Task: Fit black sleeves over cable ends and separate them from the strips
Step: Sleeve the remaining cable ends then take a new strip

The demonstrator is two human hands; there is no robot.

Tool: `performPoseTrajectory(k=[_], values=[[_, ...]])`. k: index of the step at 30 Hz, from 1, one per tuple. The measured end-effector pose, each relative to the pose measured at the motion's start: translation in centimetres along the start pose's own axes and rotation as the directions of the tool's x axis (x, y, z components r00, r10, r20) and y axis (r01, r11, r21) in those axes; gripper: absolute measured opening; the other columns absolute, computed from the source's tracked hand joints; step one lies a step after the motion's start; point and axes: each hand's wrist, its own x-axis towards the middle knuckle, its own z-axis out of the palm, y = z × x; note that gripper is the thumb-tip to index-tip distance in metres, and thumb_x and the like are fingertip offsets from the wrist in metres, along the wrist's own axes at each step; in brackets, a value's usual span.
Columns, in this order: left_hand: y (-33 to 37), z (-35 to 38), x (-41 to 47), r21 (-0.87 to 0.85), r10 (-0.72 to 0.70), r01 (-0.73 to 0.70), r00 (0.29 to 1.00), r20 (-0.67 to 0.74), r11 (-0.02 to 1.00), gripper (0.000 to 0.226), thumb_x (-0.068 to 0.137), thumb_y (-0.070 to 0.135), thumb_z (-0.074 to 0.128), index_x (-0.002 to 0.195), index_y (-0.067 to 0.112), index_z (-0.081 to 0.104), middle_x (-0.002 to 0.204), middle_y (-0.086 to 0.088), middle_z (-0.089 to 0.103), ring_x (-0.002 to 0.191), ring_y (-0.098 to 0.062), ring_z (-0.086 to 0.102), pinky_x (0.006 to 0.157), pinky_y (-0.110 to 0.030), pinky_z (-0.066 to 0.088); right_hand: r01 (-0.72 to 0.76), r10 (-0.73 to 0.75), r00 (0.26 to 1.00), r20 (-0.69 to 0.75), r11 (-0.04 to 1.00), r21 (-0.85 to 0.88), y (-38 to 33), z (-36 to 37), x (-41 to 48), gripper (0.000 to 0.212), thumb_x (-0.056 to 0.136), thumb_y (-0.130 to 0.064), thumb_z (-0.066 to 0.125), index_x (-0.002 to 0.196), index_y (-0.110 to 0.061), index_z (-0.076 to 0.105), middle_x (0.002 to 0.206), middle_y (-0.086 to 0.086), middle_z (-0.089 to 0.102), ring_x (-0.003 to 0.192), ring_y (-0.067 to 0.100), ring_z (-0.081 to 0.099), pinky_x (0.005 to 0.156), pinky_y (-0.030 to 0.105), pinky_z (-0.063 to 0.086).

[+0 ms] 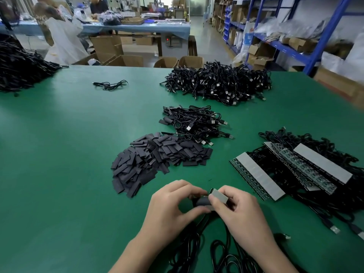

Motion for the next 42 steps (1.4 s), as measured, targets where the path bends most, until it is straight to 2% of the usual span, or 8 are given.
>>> performPoseTrajectory(k=[2, 7, 11, 17, 27, 31, 36, 42], values=[[0.0, 0.0, 0.0, -0.026, -0.012, 0.012, 1.0, -0.012, 1.0, 0.021, 0.082, 0.043, 0.082, 0.099, 0.031, 0.078, 0.093, 0.018, 0.07, 0.09, -0.005, 0.068, 0.079, -0.029, 0.055, 0.008, -0.008, 1.0, 0.007, 1.0, 0.01, 0.1, -0.2, 0.1, 0.026, 0.091, -0.045, 0.064, 0.082, -0.023, 0.073, 0.065, 0.007, 0.062, 0.059, 0.016, 0.048, 0.056, 0.036, 0.038], [0.0, -0.2, 0.4, -0.213, -0.119, 0.114, 0.993, -0.012, 0.97, 0.02, 0.078, 0.032, 0.086, 0.097, 0.029, 0.081, 0.094, 0.02, 0.075, 0.092, -0.008, 0.071, 0.079, -0.022, 0.052, -0.073, 0.047, 0.992, 0.118, 0.97, 0.232, 0.1, -1.0, 0.4, 0.026, 0.097, -0.038, 0.068, 0.083, -0.017, 0.072, 0.05, -0.02, 0.043, 0.044, 0.0, 0.038, 0.048, 0.01, 0.029], [0.0, -0.1, 0.4, -0.299, -0.155, 0.157, 0.987, 0.03, 0.941, 0.02, 0.078, 0.034, 0.085, 0.097, 0.033, 0.081, 0.095, 0.019, 0.076, 0.094, -0.011, 0.072, 0.08, -0.019, 0.049, -0.159, 0.098, 0.978, 0.186, 0.925, 0.345, -0.1, -1.3, 0.5, 0.029, 0.08, -0.044, 0.07, 0.088, -0.017, 0.075, 0.05, -0.011, 0.031, 0.042, 0.005, 0.023, 0.043, 0.014, 0.021], [0.3, 0.1, 0.4, -0.331, -0.156, 0.168, 0.986, 0.063, 0.929, 0.022, 0.075, 0.028, 0.089, 0.096, 0.024, 0.083, 0.093, 0.011, 0.073, 0.088, -0.012, 0.068, 0.076, -0.012, 0.045, -0.231, 0.143, 0.961, 0.235, 0.886, 0.403, -0.2, -1.5, 0.4, 0.028, 0.079, -0.034, 0.075, 0.088, -0.008, 0.074, 0.05, -0.004, 0.028, 0.041, 0.006, 0.019, 0.04, 0.015, 0.019], [0.5, -0.1, 0.3, -0.43, -0.201, 0.244, 0.969, 0.144, 0.869, 0.021, 0.076, 0.023, 0.089, 0.097, 0.023, 0.084, 0.091, 0.004, 0.073, 0.079, -0.016, 0.067, 0.072, -0.025, 0.051, -0.254, 0.153, 0.952, 0.265, 0.876, 0.41, 0.2, -1.7, 0.4, 0.024, 0.08, -0.034, 0.075, 0.088, -0.012, 0.075, 0.05, -0.001, 0.028, 0.043, 0.01, 0.018, 0.052, 0.031, 0.013], [0.5, 0.0, 0.3, -0.422, -0.2, 0.239, 0.97, 0.135, 0.875, 0.018, 0.079, 0.026, 0.087, 0.097, 0.025, 0.084, 0.092, 0.005, 0.075, 0.084, -0.017, 0.07, 0.072, -0.023, 0.051, -0.253, 0.139, 0.947, 0.288, 0.878, 0.407, 0.4, -1.8, 0.5, 0.021, 0.085, -0.035, 0.081, 0.087, -0.015, 0.075, 0.05, -0.002, 0.028, 0.043, 0.009, 0.019, 0.043, 0.019, 0.019], [0.4, 0.1, 0.3, -0.414, -0.201, 0.238, 0.971, 0.132, 0.879, 0.018, 0.078, 0.025, 0.088, 0.096, 0.024, 0.084, 0.092, 0.004, 0.076, 0.085, -0.018, 0.07, 0.071, -0.024, 0.051, -0.225, 0.116, 0.952, 0.283, 0.891, 0.393, 1.0, -1.6, 0.7, 0.028, 0.083, -0.044, 0.075, 0.084, -0.016, 0.074, 0.048, -0.003, 0.03, 0.043, 0.011, 0.019, 0.054, 0.03, 0.02], [0.4, 0.0, 0.2, -0.421, -0.199, 0.241, 0.97, 0.14, 0.875, 0.018, 0.077, 0.027, 0.088, 0.094, 0.024, 0.084, 0.091, 0.003, 0.076, 0.084, -0.018, 0.07, 0.07, -0.029, 0.052, -0.232, 0.121, 0.947, 0.297, 0.898, 0.375, 1.3, -1.7, 0.7, 0.041, 0.079, -0.048, 0.077, 0.085, -0.008, 0.071, 0.048, -0.003, 0.03, 0.042, 0.01, 0.02, 0.044, 0.021, 0.019]])
